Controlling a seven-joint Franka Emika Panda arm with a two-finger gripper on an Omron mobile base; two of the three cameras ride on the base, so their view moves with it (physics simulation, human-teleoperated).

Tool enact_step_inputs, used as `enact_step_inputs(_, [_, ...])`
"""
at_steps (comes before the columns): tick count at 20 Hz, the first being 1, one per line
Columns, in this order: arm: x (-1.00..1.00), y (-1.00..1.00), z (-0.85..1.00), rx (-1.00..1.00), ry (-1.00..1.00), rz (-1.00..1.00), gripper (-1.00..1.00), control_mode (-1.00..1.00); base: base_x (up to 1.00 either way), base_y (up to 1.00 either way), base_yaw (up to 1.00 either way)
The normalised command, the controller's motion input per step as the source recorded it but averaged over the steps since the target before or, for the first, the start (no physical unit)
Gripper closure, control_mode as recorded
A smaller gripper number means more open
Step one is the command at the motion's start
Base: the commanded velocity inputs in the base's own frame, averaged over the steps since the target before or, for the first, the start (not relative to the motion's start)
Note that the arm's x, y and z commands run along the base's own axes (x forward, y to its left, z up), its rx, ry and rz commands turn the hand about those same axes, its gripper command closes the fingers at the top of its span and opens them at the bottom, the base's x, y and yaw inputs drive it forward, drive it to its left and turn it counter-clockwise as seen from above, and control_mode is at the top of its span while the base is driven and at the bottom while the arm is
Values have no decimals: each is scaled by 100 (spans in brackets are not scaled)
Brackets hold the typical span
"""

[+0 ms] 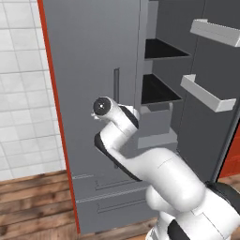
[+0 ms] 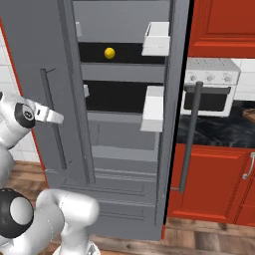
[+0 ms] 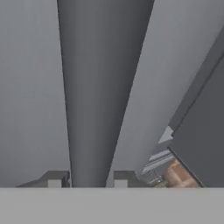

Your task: Retrieve a lemon from the fridge and place it on the cutting board with the fish.

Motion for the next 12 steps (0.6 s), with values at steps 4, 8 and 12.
enact_step_inputs(4, [-64, 32, 0, 0, 0, -41, 100, -100, 0, 0, 0])
enact_step_inputs(8, [-69, 40, 0, 0, 0, -38, 100, -100, 0, 0, 0])
enact_step_inputs(12, [-54, 31, 0, 0, 0, -30, 100, -100, 0, 0, 0])
